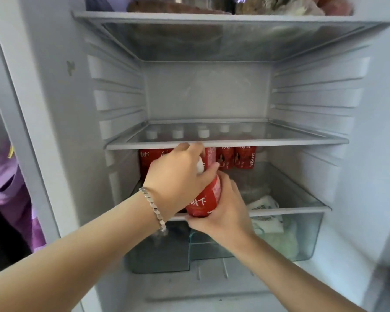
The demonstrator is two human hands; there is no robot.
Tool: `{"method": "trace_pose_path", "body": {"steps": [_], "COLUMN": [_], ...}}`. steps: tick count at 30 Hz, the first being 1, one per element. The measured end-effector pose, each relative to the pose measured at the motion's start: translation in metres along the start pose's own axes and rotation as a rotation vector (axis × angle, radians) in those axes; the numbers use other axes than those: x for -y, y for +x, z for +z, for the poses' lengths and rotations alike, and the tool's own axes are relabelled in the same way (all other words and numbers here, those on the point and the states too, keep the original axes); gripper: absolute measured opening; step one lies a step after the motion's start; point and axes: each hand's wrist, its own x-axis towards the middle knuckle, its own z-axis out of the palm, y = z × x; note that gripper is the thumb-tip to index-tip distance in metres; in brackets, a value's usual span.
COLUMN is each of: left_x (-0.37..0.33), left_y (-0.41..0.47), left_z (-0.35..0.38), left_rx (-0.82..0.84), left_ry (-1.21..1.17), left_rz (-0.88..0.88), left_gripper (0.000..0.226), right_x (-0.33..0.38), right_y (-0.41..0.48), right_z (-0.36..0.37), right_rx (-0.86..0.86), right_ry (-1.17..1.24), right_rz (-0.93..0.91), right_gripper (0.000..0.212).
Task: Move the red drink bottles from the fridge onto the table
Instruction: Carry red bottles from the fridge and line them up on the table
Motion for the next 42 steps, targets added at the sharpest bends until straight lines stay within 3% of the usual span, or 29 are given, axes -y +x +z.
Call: {"method": "trace_pose_path", "body": {"steps": [3,5,7,11,14,16,21,30,36,38,42], "left_x": [0.013,0.020,0.024,0.028,0.027,0.028,0.028,0.031,0.028,0.026,0.028], "left_y": [0.006,0.005,0.004,0.002,0.000,0.001,0.000,0.002,0.006,0.005,-0.001], "left_z": [-0.006,-0.011,-0.012,-0.010,-0.009,-0.010,-0.010,-0.009,-0.020,-0.022,-0.018], "left_rx": [0.021,0.030,0.039,0.025,0.028,0.013,0.012,-0.047,0.138,0.179,0.109], "left_ry": [0.025,0.064,0.081,0.128,0.132,0.137,0.135,0.182,0.218,0.186,0.186], "left_rz": [-0.028,-0.037,-0.051,-0.078,-0.092,-0.094,-0.095,-0.002,0.053,0.037,0.061], "left_gripper": [0.018,0.017,0.017,0.017,0.018,0.019,0.018,0.036,0.029,0.041,0.093], "right_x": [0.012,0.014,0.007,-0.021,-0.037,-0.038,-0.035,-0.035,-0.032,-0.029,-0.019], "right_y": [0.009,0.023,0.043,0.094,0.129,0.145,0.143,0.057,0.017,0.014,0.010], "right_z": [-0.004,-0.010,-0.008,0.018,0.034,0.040,0.040,0.001,-0.002,-0.002,-0.006], "right_rx": [0.314,0.501,0.423,0.102,0.043,0.042,-0.003,-0.102,-0.220,-0.231,-0.168], "right_ry": [0.098,0.290,0.342,0.386,0.254,0.280,0.242,0.377,0.365,0.325,0.164], "right_rz": [-0.015,0.021,0.073,0.323,0.467,0.432,0.373,0.223,0.124,0.069,-0.077], "right_gripper": [0.096,0.078,0.072,0.060,0.096,0.103,0.089,0.078,0.082,0.086,0.090]}}
